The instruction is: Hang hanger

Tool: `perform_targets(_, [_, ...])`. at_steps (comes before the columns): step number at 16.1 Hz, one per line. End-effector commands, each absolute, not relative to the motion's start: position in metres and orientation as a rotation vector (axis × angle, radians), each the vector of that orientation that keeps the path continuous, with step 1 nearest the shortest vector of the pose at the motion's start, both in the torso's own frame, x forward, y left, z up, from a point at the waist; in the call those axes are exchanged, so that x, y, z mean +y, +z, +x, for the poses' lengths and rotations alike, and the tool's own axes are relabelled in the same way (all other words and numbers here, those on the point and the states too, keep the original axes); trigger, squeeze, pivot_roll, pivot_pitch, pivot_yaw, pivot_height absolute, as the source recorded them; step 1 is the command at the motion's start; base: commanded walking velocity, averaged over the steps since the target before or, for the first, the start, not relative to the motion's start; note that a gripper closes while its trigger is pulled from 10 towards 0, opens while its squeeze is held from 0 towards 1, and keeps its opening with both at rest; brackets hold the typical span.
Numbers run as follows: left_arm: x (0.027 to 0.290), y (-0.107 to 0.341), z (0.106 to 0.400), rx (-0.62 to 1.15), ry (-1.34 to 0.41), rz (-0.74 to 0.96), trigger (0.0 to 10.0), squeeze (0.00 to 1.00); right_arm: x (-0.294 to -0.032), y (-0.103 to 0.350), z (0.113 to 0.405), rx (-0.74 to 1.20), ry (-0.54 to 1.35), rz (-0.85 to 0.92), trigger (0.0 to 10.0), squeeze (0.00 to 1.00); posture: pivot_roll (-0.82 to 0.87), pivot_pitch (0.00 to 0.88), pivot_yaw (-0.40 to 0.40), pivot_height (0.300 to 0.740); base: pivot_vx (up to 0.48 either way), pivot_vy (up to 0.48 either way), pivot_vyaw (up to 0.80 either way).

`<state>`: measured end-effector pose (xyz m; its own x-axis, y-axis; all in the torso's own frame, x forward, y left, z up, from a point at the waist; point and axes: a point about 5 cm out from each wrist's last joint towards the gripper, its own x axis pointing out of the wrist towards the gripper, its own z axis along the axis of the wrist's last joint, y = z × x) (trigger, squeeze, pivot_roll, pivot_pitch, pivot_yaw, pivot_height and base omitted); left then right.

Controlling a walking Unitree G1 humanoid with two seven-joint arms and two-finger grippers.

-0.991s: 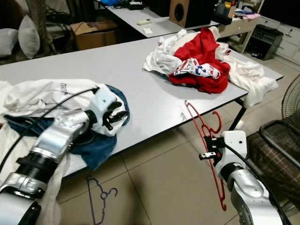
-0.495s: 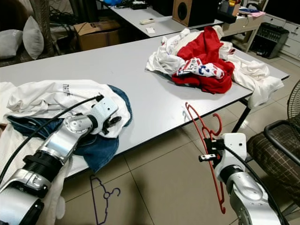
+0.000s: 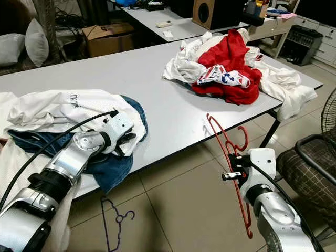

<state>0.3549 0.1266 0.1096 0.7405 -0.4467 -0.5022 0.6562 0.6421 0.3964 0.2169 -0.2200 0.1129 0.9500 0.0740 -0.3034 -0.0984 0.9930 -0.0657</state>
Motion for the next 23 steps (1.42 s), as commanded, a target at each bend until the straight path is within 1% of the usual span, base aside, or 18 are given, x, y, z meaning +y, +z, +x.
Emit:
perform_targets(1, [0.127, 0.110, 0.357, 0.379, -0.646, 0.597, 0.0, 0.00, -0.221, 0.116, 0.215, 0.306, 0.091, -0.097, 10.0, 0.00, -0.17, 0.000, 0.034, 0.740, 0.000, 0.000, 0.00])
perform_targets(7, [0.130, 0.112, 0.358, 0.369, -0.632, 0.564, 0.0, 0.00, -0.219, 0.114, 0.216, 0.308, 0.098, -0.094, 10.0, 0.00, -0.16, 0.000, 0.028, 0.740, 0.000, 0.000, 0.00])
perform_targets(9, [0.131, 0.119, 0.360, 0.336, -0.638, 0.542, 0.0, 0.00, -0.219, 0.114, 0.218, 0.308, 0.100, -0.094, 10.0, 0.00, -0.15, 0.000, 0.021, 0.740, 0.000, 0.000, 0.00])
perform_targets(11, [0.132, 0.142, 0.362, 0.230, -0.695, 0.430, 0.0, 0.00, -0.218, 0.114, 0.220, 0.304, 0.100, -0.092, 10.0, 0.00, -0.15, 0.000, 0.019, 0.740, 0.000, 0.000, 0.00])
perform_targets(15, [0.145, 0.192, 0.371, 0.051, -0.666, 0.158, 0.0, 0.00, -0.218, 0.114, 0.222, 0.303, 0.101, -0.091, 10.0, 0.00, -0.14, 0.000, 0.014, 0.740, 0.000, 0.000, 0.00])
perform_targets(16, [0.139, 0.200, 0.372, 0.035, -0.670, 0.138, 0.0, 0.00, -0.218, 0.114, 0.223, 0.304, 0.100, -0.091, 10.0, 0.00, -0.13, 0.000, 0.010, 0.740, 0.000, 0.000, 0.00])
perform_targets(17, [0.137, 0.197, 0.372, 0.055, -0.669, 0.170, 0.0, 0.00, -0.218, 0.114, 0.223, 0.304, 0.101, -0.090, 10.0, 0.00, -0.13, 0.000, 0.011, 0.740, 0.000, 0.000, 0.00])
perform_targets(18, [0.128, 0.189, 0.370, 0.080, -0.694, 0.194, 0.0, 0.00, -0.216, 0.114, 0.223, 0.303, 0.104, -0.090, 10.0, 0.00, -0.15, 0.000, 0.019, 0.740, 0.000, 0.000, 0.00])
perform_targets(19, [0.122, 0.185, 0.372, 0.086, -0.668, 0.159, 0.0, 0.00, -0.216, 0.115, 0.224, 0.298, 0.103, -0.090, 10.0, 0.00, -0.15, 0.000, 0.023, 0.740, 0.000, 0.000, 0.00])
perform_targets(20, [0.121, 0.183, 0.372, 0.098, -0.655, 0.173, 0.0, 0.00, -0.217, 0.116, 0.224, 0.295, 0.100, -0.090, 10.0, 0.00, -0.16, 0.000, 0.028, 0.740, 0.000, 0.000, 0.00])
perform_targets(21, [0.116, 0.172, 0.368, 0.169, -0.675, 0.261, 2.9, 0.00, -0.220, 0.117, 0.222, 0.292, 0.089, -0.095, 10.0, 0.00, -0.17, 0.000, 0.036, 0.740, 0.000, 0.000, 0.00])
perform_targets(22, [0.113, 0.168, 0.365, 0.189, -0.695, 0.256, 10.0, 0.00, -0.221, 0.118, 0.222, 0.291, 0.085, -0.097, 10.0, 0.00, -0.18, 0.000, 0.037, 0.740, 0.000, 0.000, 0.00])
perform_targets(23, [0.113, 0.165, 0.363, 0.193, -0.700, 0.229, 10.0, 1.00, -0.222, 0.118, 0.221, 0.292, 0.081, -0.098, 10.0, 0.00, -0.18, 0.000, 0.037, 0.740, 0.000, 0.000, 0.00])
